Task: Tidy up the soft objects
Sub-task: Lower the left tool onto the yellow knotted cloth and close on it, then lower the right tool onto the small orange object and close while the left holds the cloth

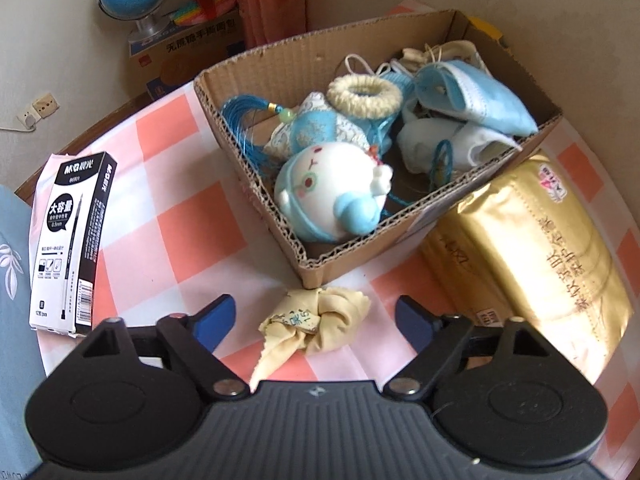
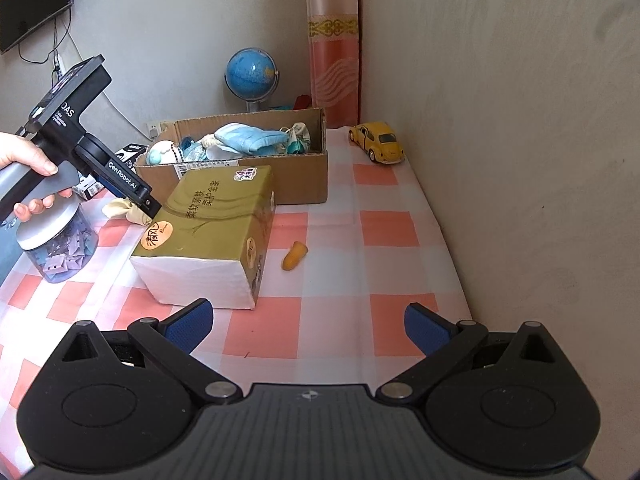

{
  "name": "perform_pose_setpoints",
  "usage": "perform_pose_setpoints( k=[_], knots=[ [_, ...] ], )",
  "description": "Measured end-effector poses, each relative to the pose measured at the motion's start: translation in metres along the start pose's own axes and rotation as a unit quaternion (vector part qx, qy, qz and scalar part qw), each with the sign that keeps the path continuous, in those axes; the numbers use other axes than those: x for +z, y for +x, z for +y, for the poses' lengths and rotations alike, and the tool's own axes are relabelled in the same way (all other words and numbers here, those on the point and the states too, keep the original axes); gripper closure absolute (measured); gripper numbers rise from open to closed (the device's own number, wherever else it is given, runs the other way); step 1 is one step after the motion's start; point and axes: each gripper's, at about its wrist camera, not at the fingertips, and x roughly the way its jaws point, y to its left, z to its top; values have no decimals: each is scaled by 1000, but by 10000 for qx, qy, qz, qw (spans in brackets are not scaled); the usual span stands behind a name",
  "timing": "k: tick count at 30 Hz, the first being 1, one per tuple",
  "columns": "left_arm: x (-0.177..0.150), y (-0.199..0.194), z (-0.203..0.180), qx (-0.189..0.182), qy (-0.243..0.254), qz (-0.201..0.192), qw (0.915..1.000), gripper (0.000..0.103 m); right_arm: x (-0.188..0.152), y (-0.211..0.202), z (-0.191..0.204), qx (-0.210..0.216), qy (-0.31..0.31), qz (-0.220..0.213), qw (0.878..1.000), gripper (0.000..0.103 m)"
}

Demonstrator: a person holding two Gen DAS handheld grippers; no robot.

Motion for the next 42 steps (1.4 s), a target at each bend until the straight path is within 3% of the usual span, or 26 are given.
perform_pose_setpoints(
  k=[11,14,23,34,42],
  knots=[
    [-2,6,3,-191,-61,66,9998,57,1,2,0,-12,4,14,10000,0],
    [-2,4,1,-236,-19,23,9997,60,2,3,-2,-62,-15,-14,10000,0],
    [-12,-12,-16,-366,148,-50,9992,60,17,11,-9,-196,-243,-338,9989,2],
    [-14,-13,-21,-484,200,-34,9986,60,36,61,-20,49,-569,-132,9983,38],
    [-15,-7,-18,-556,208,13,9982,60,39,93,-22,394,-727,141,9965,45]
  ],
)
